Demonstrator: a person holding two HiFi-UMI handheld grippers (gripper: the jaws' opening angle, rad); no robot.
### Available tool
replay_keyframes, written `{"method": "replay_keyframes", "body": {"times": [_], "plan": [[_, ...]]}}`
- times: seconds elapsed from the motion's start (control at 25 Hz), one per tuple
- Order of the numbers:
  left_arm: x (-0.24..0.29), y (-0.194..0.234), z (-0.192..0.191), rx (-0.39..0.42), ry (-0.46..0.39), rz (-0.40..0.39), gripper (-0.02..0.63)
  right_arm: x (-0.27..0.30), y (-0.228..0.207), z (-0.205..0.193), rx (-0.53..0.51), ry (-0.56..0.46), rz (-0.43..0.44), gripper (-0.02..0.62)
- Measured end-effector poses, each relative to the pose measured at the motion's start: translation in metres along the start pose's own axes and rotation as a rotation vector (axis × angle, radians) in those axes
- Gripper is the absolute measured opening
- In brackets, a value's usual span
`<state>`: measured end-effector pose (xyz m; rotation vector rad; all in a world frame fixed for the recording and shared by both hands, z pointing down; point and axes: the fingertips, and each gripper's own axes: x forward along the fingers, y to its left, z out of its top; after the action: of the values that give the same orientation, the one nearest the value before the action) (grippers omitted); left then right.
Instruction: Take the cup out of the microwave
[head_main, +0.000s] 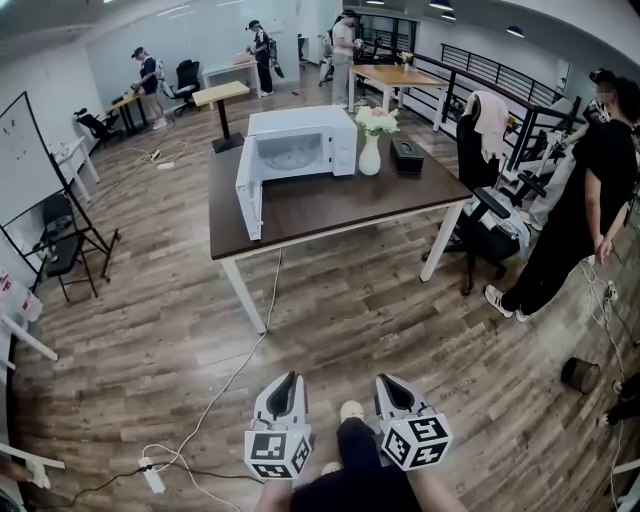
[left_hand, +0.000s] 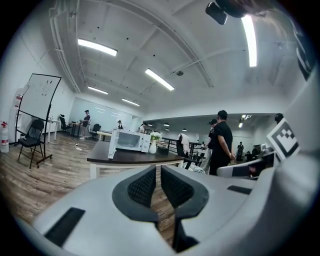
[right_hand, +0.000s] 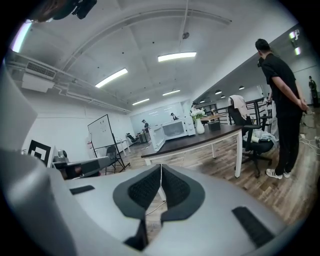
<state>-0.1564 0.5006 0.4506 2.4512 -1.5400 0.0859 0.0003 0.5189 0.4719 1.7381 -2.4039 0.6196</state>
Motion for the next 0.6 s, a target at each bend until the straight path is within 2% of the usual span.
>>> {"method": "replay_keyframes", "body": {"times": [0.32,0.44,0.6], "plan": [[0.045,0.016,0.013,0.015,-0.028,0.029,0.016,0.048,-0.015,0.02,-0.005,0.008,0.02,-0.005],[0.067,0.024,0.019,0.038,-0.029,0.048,0.077,0.07,-0.023,0.028,0.001,0.016,0.028,-0.005],[0.099,0.031,0.025,0.042,-0.02,0.052,0.101,0.1,-0.033,0.043,-0.002,0.02,0.048,-0.005]]}}
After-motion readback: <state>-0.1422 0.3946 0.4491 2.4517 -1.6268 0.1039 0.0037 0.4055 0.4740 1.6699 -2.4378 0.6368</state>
